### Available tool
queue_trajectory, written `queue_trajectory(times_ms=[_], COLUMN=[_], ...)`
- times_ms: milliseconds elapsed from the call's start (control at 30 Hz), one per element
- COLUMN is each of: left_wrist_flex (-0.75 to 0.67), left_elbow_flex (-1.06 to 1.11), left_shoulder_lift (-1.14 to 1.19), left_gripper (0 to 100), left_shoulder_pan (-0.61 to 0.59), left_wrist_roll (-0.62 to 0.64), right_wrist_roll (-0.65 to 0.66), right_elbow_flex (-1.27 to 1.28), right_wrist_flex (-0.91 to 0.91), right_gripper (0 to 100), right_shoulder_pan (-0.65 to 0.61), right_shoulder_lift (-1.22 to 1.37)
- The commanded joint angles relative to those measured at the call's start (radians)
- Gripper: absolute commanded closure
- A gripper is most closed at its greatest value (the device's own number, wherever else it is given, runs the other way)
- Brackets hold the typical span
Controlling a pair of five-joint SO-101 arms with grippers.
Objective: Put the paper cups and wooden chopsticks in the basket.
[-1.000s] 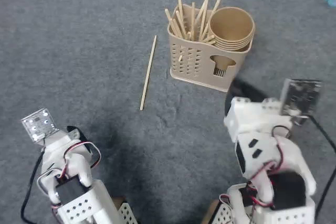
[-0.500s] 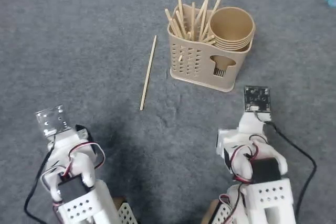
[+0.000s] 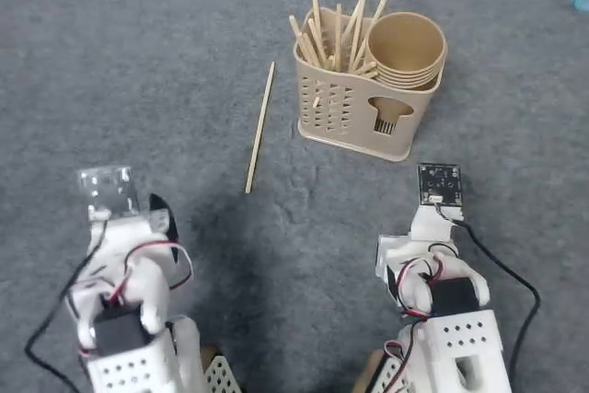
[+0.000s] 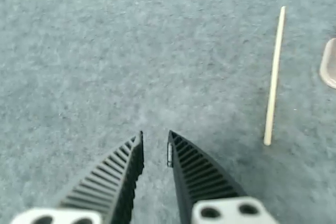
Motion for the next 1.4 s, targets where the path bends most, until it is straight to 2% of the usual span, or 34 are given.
queue_trajectory(times_ms=[0,333,567,767,900,1133,1367], left_wrist_flex=[-0.080,-0.080,-0.074,-0.097,-0.144,-0.144,-0.150], left_elbow_flex=[-0.232,-0.809,-1.179,-1.372,-1.483,-1.713,-1.916], left_shoulder_lift=[0.390,1.165,1.588,1.852,2.022,2.271,2.478], left_gripper=[93,92,76,76,76,77,88], left_shoulder_pan=[0.048,0.215,0.285,0.356,0.356,0.364,0.385], left_wrist_roll=[-0.006,-0.014,-0.014,-0.015,-0.015,-0.006,-0.012], right_wrist_roll=[0.002,0.002,0.005,0.006,0.006,0.008,0.008], right_elbow_flex=[-0.006,-0.003,-0.003,-0.003,-0.003,-0.003,-0.003], right_wrist_flex=[-0.027,-0.028,-0.030,-0.030,-0.030,-0.030,-0.030], right_gripper=[99.1,99.1,99.1,99.1,99.1,99.1,99.1], right_shoulder_pan=[0.001,0.004,0.004,0.005,0.005,0.005,0.005], right_shoulder_lift=[-0.018,-0.018,-0.018,-0.018,-0.018,-0.018,-0.018])
